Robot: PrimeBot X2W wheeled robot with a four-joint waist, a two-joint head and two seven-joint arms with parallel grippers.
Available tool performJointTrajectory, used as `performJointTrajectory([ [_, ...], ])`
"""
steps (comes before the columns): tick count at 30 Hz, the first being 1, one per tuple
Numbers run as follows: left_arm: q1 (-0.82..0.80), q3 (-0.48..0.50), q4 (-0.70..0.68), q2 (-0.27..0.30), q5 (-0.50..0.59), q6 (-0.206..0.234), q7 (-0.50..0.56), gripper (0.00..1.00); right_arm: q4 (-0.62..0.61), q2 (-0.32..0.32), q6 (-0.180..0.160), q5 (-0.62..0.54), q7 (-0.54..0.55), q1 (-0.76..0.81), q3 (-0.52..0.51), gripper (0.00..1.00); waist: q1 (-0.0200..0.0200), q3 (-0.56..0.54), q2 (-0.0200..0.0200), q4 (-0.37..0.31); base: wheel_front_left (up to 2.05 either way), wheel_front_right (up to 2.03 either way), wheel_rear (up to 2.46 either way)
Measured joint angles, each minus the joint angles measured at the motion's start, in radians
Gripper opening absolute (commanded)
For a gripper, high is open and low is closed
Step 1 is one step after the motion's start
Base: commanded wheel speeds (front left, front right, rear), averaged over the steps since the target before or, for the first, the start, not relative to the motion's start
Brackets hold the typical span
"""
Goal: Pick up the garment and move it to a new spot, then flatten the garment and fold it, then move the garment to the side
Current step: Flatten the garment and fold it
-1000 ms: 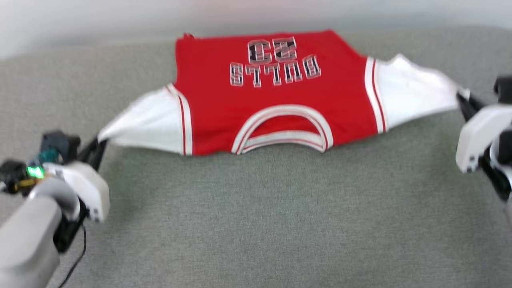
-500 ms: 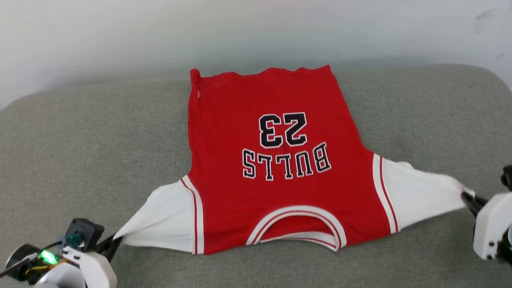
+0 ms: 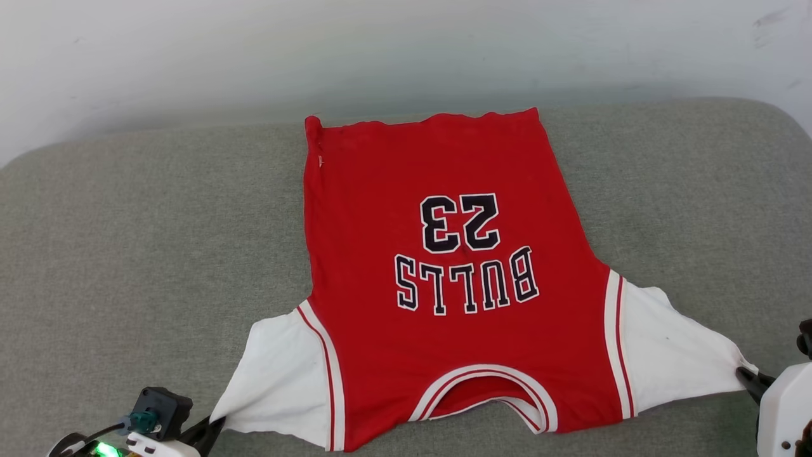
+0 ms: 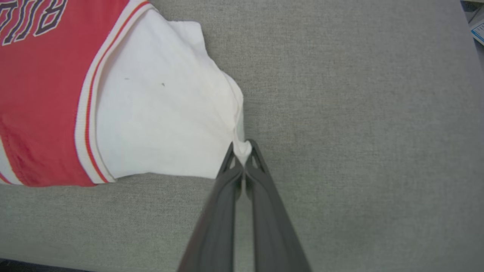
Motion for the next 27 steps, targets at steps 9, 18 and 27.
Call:
performJointTrajectory([
  [9,0.005,0.027,-0.07,-0.022,-0.071,-0.012,-0.005,0.0,-0.043,0.001,0.0,-0.019,-0.006,-0.022,-0.007,1.0,0.0,0.021,0.0,0.018,0.0,0.0,0.0],
  [18,0.005,0.054,-0.241,0.016,-0.081,0.039,0.02,0.0,-0.187,-0.011,0.0,-0.003,0.06,-0.16,0.0,1.0,0.0001,0.099,0.0,0.046,0.0,0.0,0.0],
  [27,-0.053,0.068,-0.477,0.058,-0.025,0.078,0.072,0.0,-0.166,-0.017,0.0,0.004,0.267,-0.53,-0.008,1.0,0.0003,0.254,0.0,0.109,0.0,0.0,0.0],
])
